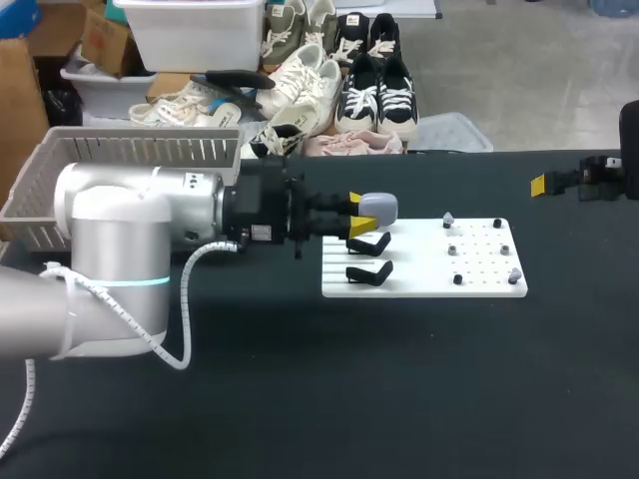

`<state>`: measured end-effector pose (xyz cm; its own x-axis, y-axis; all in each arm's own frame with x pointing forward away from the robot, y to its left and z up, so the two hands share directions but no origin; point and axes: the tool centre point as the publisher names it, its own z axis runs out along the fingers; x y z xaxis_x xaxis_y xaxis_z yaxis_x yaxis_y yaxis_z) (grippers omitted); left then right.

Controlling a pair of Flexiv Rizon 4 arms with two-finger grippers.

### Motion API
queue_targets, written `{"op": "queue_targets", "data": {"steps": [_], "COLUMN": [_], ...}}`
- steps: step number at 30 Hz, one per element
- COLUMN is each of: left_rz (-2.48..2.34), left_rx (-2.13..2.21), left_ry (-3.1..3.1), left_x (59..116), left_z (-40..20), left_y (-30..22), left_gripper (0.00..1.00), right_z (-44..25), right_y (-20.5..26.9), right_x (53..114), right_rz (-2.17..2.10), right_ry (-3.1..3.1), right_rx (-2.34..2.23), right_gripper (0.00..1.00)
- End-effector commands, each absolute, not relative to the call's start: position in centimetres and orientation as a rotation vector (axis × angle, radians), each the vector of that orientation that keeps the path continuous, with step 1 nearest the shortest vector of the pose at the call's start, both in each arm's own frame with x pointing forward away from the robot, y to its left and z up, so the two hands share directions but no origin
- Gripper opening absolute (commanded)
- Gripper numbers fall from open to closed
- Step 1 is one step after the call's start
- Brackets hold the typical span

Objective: Pick up each earbud case from the left stands, insert the matching earbuds, close the lid, and place the case in the box.

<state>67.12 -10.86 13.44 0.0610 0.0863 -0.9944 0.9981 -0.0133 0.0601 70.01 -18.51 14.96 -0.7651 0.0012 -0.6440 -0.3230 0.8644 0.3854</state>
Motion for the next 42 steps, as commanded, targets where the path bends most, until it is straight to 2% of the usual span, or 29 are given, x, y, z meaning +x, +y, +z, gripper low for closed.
{"op": "queue_targets", "data": {"steps": [1, 21, 42], "left_rz": [-1.149, -1.165, -1.150], "left_rx": [1.327, 1.316, 1.344], "left_ry": [1.210, 1.219, 1.192], "left_x": [67.9, 67.9, 67.7], "left_z": [13.2, 12.2, 11.4], "left_y": [-11.3, -11.9, -12.1], "left_gripper": [0.00, 0.00, 0.00], "right_z": [15.1, 20.1, 18.1], "right_y": [-18.4, -9.9, -4.7], "right_x": [69.8, 64.2, 63.0], "right_rz": [0.653, 0.671, 0.605], "right_ry": [2.361, 2.183, 2.260], "right_rx": [-0.249, -0.628, -0.768], "right_gripper": [1.00, 1.00, 1.00]}}
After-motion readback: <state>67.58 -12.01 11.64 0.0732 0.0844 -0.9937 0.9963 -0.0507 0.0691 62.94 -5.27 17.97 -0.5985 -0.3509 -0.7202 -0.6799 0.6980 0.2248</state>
